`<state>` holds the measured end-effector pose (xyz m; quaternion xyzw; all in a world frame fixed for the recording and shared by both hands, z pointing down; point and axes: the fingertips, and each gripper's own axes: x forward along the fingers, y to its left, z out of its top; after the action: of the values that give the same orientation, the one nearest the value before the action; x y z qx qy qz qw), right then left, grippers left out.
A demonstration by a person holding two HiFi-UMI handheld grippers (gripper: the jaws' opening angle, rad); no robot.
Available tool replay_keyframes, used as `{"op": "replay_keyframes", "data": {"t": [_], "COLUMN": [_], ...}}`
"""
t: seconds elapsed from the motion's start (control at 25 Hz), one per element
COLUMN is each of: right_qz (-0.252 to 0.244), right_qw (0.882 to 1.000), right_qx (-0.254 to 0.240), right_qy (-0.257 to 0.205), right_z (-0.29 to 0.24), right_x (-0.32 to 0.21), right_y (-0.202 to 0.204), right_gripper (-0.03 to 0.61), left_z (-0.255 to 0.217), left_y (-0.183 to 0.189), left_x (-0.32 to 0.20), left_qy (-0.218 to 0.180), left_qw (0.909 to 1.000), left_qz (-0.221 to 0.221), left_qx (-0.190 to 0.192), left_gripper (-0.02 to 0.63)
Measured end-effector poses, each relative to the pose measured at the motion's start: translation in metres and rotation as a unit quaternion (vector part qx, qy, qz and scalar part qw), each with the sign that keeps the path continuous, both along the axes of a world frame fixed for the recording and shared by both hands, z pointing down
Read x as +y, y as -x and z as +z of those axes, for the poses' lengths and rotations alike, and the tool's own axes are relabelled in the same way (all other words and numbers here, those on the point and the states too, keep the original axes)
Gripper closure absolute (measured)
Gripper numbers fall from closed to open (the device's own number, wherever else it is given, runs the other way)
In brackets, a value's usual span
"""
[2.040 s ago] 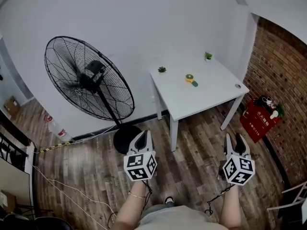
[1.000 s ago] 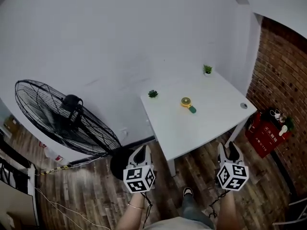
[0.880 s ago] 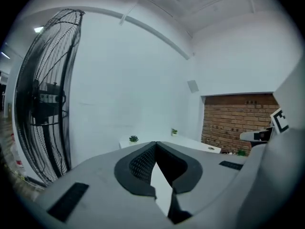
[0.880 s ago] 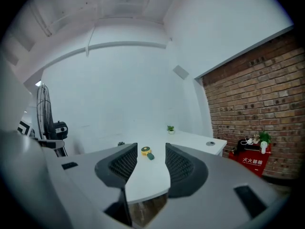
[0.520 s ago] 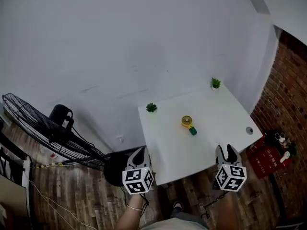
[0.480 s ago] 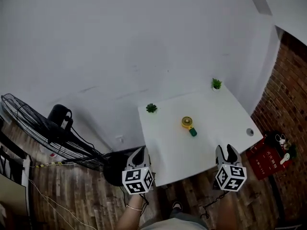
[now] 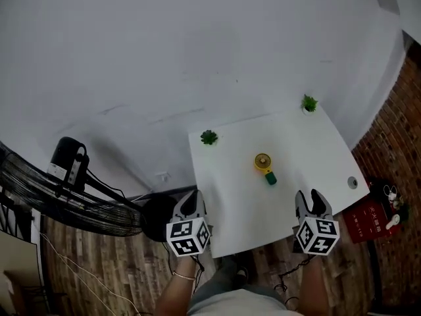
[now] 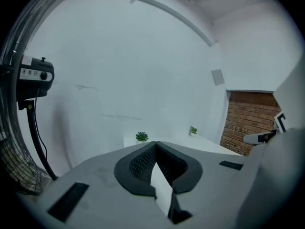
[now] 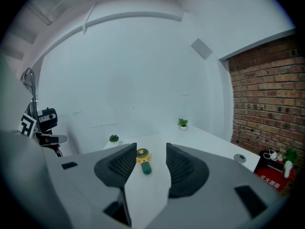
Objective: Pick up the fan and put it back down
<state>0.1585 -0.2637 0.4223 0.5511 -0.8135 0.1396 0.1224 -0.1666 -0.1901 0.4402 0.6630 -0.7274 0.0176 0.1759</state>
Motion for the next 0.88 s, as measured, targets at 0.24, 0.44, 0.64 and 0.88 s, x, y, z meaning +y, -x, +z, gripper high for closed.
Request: {"op": "replay_keyframes", "data": {"t": [0.24, 0.44, 0.64, 0.88], "right_qz": [-0.008, -0.015, -0.029, -0.041], "right_qw": [1.000, 0.999, 0.998, 0.996], "right_qx": [0.015, 0.018, 0.027, 0.034], "right_qy": [0.018, 0.026, 0.040, 0.068], "right_z": [0.011, 0.019, 0.032, 0.058], "right_x": [-0.013, -0.026, -0.035, -0.039], "right_y": [0.013, 0.026, 0.040, 0.051], "right_gripper": [0.384, 0.382, 0.380, 0.376], "left_z": [0.007, 0.015, 0.028, 0.052], "left_y": [0.010, 0.014, 0.019, 0.018], "left_x": [-0.023, -0.035, -0.041, -0.041], "left_qy": [0.007, 0.015, 0.026, 0.048], "left_qw": [0.9999, 0.9999, 0.9995, 0.9985], "left_qz": [0.000, 0.004, 0.000, 0.001], "left_qx": [0.012, 0.008, 0.016, 0.025], "left_gripper": [0.603, 0.603, 0.603, 0.603]}}
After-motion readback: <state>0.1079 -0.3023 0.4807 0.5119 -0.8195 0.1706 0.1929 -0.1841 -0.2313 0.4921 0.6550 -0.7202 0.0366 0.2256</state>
